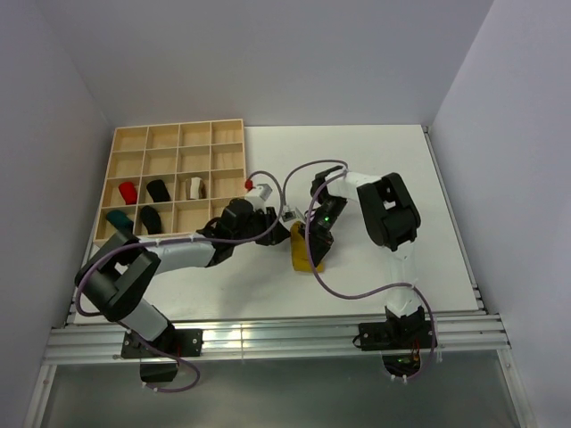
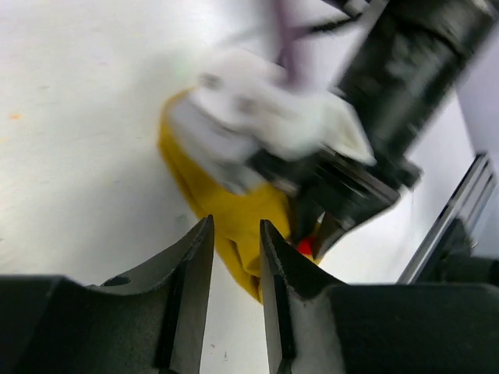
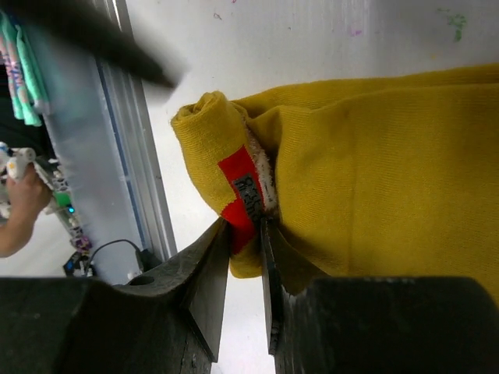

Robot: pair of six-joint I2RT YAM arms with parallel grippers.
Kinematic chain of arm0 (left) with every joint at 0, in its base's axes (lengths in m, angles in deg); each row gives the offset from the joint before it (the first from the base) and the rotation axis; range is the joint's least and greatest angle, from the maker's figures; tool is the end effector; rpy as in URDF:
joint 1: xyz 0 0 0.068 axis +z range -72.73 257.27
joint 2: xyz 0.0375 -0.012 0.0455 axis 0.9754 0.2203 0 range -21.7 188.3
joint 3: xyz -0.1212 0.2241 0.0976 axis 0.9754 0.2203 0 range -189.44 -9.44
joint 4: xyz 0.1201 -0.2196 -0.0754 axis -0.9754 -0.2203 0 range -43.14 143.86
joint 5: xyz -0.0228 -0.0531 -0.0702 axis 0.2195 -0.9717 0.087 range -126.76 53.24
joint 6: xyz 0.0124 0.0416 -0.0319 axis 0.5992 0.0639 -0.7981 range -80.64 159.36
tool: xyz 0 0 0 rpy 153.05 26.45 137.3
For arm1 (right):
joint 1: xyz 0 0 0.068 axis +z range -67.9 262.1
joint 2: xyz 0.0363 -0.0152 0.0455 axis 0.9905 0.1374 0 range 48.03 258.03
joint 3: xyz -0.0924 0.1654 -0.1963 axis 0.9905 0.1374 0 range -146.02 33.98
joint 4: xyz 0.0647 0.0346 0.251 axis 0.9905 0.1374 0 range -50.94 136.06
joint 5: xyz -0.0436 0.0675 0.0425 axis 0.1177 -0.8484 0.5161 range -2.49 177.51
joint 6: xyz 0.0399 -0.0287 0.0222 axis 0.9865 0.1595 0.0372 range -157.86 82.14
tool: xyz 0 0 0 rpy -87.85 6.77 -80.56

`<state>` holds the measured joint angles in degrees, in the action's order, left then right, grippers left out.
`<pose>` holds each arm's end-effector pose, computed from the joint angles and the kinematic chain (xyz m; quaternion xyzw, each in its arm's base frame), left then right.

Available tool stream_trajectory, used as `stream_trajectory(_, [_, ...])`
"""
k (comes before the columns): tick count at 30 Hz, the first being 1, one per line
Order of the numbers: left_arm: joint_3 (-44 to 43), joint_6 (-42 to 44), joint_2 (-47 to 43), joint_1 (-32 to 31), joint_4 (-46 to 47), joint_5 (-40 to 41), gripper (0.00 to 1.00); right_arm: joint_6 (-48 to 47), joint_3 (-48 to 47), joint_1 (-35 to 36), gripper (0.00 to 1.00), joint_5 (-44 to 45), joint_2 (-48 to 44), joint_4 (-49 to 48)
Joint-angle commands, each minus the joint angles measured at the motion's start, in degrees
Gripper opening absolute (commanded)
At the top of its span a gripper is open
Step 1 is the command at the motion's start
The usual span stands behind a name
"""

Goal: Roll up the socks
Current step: Roll the sock at the center of the board.

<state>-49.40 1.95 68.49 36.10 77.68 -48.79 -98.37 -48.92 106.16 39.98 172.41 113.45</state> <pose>0.2367 -0.2170 0.1792 0.0829 0.8430 -0.4007 0.3491 0.3085 0.1665 0.1259 0.5333 -0.7207 -0.4371 0.0717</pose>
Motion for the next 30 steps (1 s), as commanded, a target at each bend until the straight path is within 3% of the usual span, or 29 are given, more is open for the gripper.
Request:
stream_trajectory(1, [1.29,10.24,-2.74,-4.09,4.31,2.89,0.36,-1.98,-2.71,-1.11,0.28,1.56,2.53,2.16])
stream_trajectory(8, [3.67,12.79,-4.33,-10.33,4.67,10.61,0.38,-3.91,-6.58,-1.91,0.28,0.42,5.61,7.35])
stream_trajectory(14, [-0.46,17.54,-0.64,-16.31,1.85,11.77,0.38,-3.65,-7.37,-1.99,0.28,1.12,6.58,8.05])
stream_trajectory(30, [-3.81,19.31,6.84,-17.10,1.76,12.56,0.40,-2.68,-7.72,-2.08,0.28,1.56,7.02,8.14])
